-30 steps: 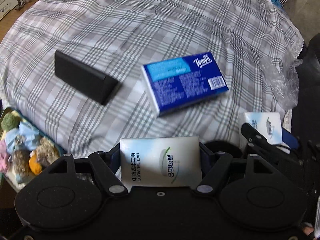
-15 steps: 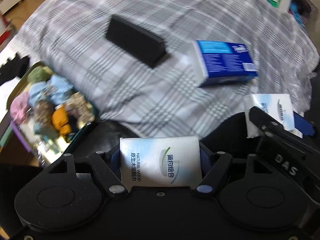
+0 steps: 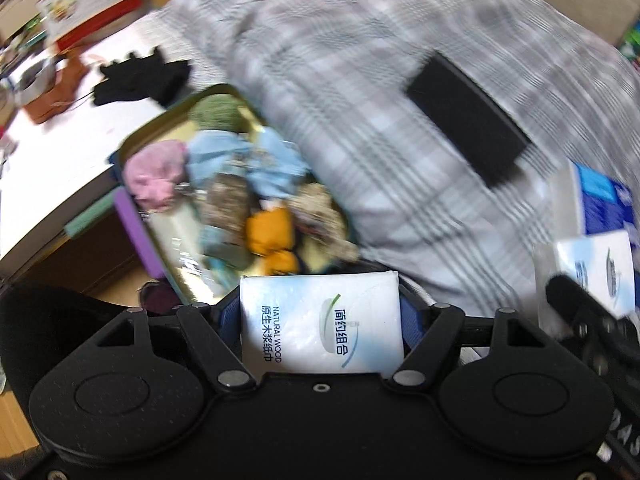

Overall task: Organize soft objects
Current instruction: 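Carry both white tissue packs toward the gold tray with both tools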

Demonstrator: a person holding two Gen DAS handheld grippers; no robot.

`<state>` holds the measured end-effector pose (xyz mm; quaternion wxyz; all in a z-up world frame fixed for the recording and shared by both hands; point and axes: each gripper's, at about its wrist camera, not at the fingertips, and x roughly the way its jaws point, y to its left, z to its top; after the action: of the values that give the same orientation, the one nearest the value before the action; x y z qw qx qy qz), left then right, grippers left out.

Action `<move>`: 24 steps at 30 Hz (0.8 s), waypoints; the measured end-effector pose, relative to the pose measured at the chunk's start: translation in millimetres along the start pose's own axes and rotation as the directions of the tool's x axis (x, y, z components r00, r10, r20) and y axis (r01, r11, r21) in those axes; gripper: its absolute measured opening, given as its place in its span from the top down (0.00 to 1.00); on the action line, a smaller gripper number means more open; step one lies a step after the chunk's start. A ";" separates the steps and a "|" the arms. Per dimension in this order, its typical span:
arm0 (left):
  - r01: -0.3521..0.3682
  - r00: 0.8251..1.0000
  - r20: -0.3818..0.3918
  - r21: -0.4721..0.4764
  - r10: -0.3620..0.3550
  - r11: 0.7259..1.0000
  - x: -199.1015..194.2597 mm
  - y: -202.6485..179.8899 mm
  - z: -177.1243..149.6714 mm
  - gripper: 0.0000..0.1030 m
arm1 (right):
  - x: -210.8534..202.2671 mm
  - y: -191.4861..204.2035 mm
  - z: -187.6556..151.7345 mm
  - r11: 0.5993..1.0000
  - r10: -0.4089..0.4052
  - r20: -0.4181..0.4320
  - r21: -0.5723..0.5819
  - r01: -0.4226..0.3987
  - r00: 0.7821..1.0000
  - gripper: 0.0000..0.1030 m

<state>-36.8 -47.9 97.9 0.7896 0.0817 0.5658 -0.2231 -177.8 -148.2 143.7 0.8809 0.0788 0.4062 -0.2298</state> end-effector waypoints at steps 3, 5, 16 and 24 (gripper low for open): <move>-0.052 0.999 0.008 -0.058 0.053 0.997 8.1 27.4 13.7 0.33 | 15.5 21.9 11.9 0.998 0.044 -0.024 -0.038 -0.045 0.999 0.31; -0.084 0.996 0.014 -0.091 0.086 0.992 14.2 44.5 23.0 0.33 | 24.9 35.9 19.0 0.996 0.061 -0.037 -0.060 -0.063 0.997 0.31; -0.208 0.978 -0.014 -0.223 0.210 0.952 55.4 118.0 74.5 0.32 | 78.6 91.0 44.5 0.980 0.121 -0.123 -0.142 -0.138 0.985 0.31; -0.227 0.974 -0.062 -0.235 0.218 0.945 84.2 140.8 100.5 0.32 | 117.2 119.4 57.6 0.968 0.153 -0.182 -0.168 -0.184 0.971 0.31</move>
<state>133.9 16.8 37.0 0.8038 0.0525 0.5894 -0.0607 -16.5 -101.6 87.8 0.8635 0.0507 0.4900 -0.1080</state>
